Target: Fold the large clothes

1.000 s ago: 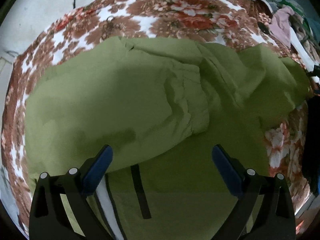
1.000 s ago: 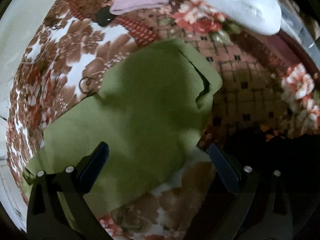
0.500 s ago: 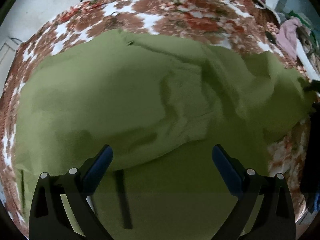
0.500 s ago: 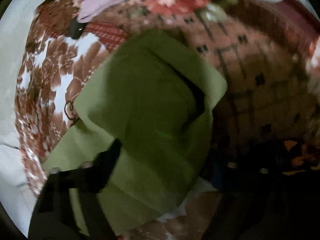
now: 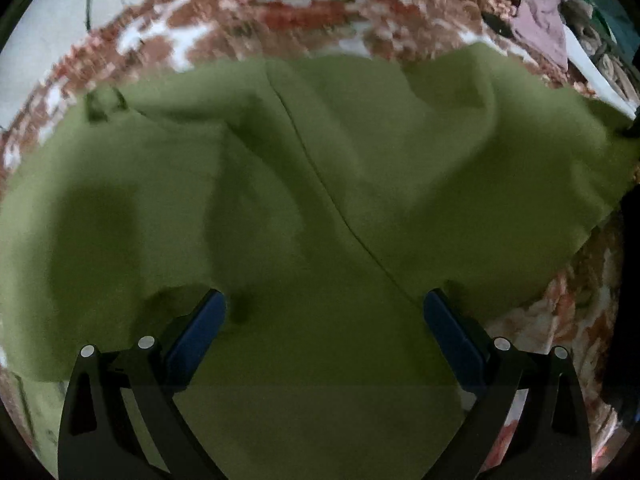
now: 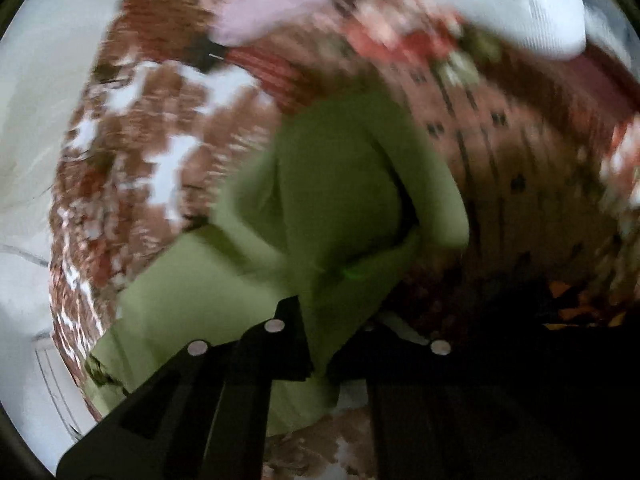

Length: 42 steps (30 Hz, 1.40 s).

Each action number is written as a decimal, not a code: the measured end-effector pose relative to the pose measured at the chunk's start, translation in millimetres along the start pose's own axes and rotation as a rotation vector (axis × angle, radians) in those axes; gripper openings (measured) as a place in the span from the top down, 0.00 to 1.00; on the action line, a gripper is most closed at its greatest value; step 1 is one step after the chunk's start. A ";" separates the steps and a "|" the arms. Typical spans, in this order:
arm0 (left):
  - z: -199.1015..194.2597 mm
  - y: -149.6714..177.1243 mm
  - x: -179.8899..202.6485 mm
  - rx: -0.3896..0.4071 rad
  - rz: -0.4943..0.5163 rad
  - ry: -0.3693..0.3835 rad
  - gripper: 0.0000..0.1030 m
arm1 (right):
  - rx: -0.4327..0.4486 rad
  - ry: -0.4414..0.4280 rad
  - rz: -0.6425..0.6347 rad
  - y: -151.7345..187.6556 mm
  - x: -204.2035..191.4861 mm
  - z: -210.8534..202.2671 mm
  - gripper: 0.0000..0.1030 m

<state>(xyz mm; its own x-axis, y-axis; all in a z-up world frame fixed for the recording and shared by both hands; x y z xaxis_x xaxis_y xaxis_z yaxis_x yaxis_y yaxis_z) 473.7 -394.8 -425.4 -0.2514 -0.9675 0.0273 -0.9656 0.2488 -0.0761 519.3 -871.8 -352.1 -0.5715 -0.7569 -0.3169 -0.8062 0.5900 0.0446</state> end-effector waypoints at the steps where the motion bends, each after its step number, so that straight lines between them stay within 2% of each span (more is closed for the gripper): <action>1: 7.8 0.8 0.8 -0.016 -0.001 -0.001 0.05 | 0.011 0.010 -0.039 3.4 -11.5 -10.4 0.95; 3: 23.3 2.4 -0.1 -0.036 -0.006 0.004 0.05 | 0.029 0.024 -0.137 13.6 -44.3 -33.5 0.95; 5: 27.9 3.6 0.0 -0.023 -0.003 -0.001 0.04 | 0.053 0.008 -0.203 25.1 -75.5 -52.5 0.95; 8: 31.1 7.1 4.4 0.004 0.020 -0.036 0.04 | 0.082 -0.058 -0.303 50.0 -133.0 -80.2 0.95; 11: 32.7 7.8 5.1 0.012 0.022 -0.037 0.04 | 0.099 -0.138 -0.409 83.4 -199.5 -104.1 0.95; 15: 33.7 8.0 11.6 0.033 0.062 -0.065 0.04 | 0.034 -0.281 -0.520 126.4 -287.2 -117.8 0.95; 18: 33.2 7.7 14.2 0.029 0.086 -0.077 0.04 | 0.029 -0.315 -0.704 177.8 -372.5 -132.4 0.95; 21: 32.2 5.3 15.6 0.023 0.100 -0.078 0.04 | 0.009 -0.327 -0.820 215.2 -430.6 -131.8 0.95; 26: 21.7 7.5 3.6 -0.007 0.098 0.002 0.05 | -0.093 -0.294 -0.952 267.9 -516.5 -81.4 0.95; 29: -0.8 28.1 -15.5 -0.006 0.052 0.032 0.05 | -0.142 -0.274 -1.017 294.9 -551.1 -50.2 0.95; 33: -33.5 86.5 -36.0 0.000 0.039 0.005 0.05 | -0.186 -0.218 -1.081 329.4 -581.7 -2.9 0.95; 36: -45.5 136.0 -55.6 -0.031 0.013 0.036 0.05 | -0.224 -0.149 -1.109 355.5 -602.4 58.8 0.95; 39: -46.8 168.6 -81.0 -0.065 -0.010 0.054 0.05 | -0.283 -0.108 -1.115 377.6 -610.9 113.1 0.95; 42: -38.9 199.8 -107.2 -0.104 -0.030 0.058 0.05 | -0.328 -0.015 -1.155 410.8 -619.6 178.5 0.95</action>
<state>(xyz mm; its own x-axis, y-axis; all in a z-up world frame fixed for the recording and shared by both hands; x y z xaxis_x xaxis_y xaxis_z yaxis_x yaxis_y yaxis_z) 305.1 -239.6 -404.8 -0.2225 -0.9711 0.0859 -0.9738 0.2256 0.0289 569.5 -110.3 -306.5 0.5149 -0.7871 -0.3397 -0.8432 -0.5365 -0.0351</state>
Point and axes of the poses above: each gripper's, at about its wrist camera, not at the fingertips, and z roughly the way its jaws point, x to its right, y to its underside, the point moved 2 cm from there along z, roughly the way its jaws point, and after that the axes turned 12 degrees about -x, right-handed, at the moved point
